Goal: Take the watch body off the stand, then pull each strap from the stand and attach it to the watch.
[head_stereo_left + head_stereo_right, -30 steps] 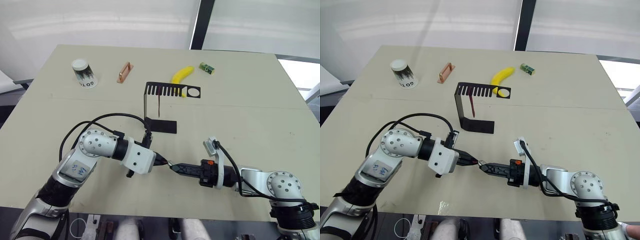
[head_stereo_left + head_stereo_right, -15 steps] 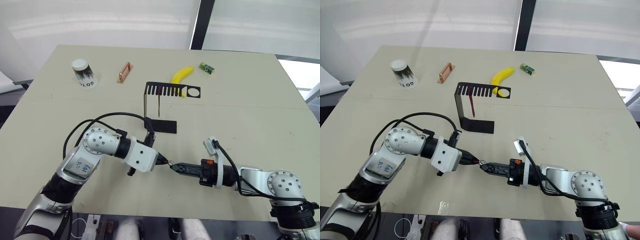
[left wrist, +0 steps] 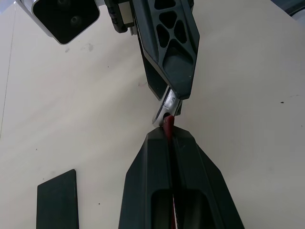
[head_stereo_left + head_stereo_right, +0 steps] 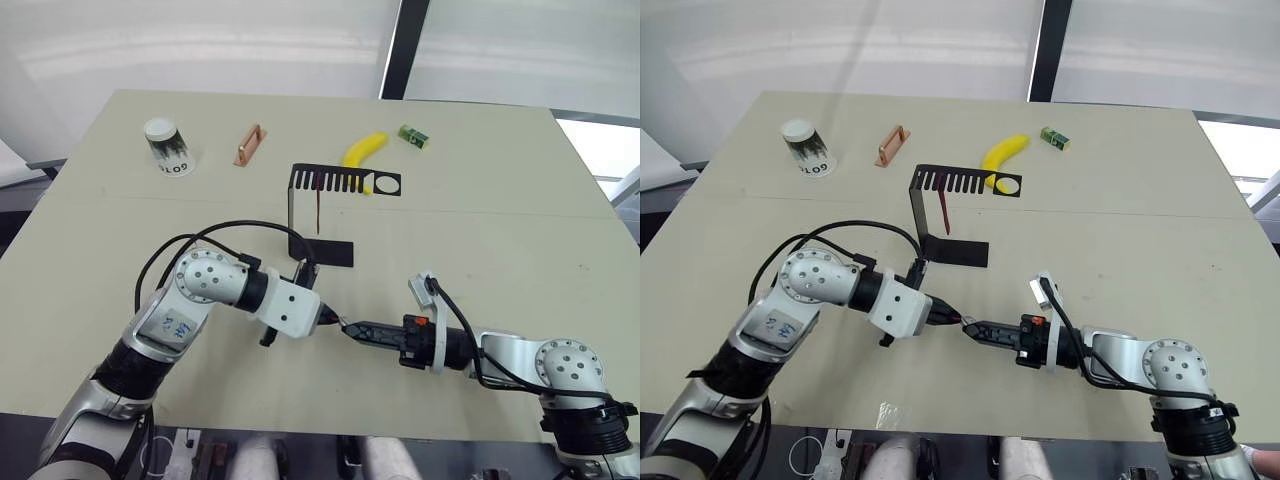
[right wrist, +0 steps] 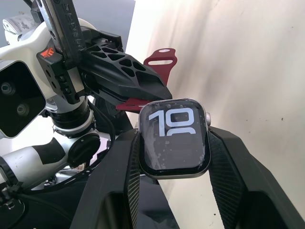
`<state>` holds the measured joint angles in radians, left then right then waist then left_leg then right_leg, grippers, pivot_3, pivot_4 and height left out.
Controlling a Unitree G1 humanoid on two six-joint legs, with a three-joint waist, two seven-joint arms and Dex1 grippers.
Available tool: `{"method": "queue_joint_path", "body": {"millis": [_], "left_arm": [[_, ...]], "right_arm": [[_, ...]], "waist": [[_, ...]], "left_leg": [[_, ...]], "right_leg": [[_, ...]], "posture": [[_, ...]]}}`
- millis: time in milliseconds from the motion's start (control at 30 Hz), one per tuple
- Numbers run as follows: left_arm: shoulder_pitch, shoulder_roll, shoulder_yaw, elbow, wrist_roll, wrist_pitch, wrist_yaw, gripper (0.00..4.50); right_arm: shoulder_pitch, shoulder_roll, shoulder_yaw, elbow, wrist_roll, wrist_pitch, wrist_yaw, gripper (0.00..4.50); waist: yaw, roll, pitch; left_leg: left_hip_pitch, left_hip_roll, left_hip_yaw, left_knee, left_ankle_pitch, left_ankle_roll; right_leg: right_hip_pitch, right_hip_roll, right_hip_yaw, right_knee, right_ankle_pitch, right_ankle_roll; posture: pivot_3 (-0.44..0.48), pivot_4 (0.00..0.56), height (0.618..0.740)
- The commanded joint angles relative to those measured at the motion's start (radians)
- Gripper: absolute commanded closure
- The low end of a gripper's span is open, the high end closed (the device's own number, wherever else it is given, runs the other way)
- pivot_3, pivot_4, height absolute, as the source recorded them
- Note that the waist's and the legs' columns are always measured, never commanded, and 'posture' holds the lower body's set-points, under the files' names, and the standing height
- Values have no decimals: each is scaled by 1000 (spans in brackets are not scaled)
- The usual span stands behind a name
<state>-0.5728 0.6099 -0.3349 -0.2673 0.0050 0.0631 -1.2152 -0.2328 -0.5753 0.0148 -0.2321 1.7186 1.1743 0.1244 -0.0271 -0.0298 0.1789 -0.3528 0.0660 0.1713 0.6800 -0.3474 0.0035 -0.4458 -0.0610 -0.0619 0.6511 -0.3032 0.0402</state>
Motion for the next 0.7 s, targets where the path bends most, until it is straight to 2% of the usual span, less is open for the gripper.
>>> {"method": "queue_joint_path", "body": {"millis": [33, 700], "left_arm": [[-32, -68, -51, -69, -35, -26, 13, 4500], [-48, -95, -63, -37, -3, -56, -5, 4500]], "right_arm": [[-31, 39, 50, -40, 55, -1, 7, 2982], [-24, 43, 51, -58, 71, -10, 30, 2982]], "waist": [[0, 0, 0], [0, 0, 0]], "left_leg": [[0, 0, 0, 0, 0, 0], [0, 0, 0, 0, 0, 0]], "right_leg": [[0, 0, 0, 0, 0, 0], [0, 0, 0, 0, 0, 0]], "posture": [[0, 150, 729], [0, 150, 729]]}}
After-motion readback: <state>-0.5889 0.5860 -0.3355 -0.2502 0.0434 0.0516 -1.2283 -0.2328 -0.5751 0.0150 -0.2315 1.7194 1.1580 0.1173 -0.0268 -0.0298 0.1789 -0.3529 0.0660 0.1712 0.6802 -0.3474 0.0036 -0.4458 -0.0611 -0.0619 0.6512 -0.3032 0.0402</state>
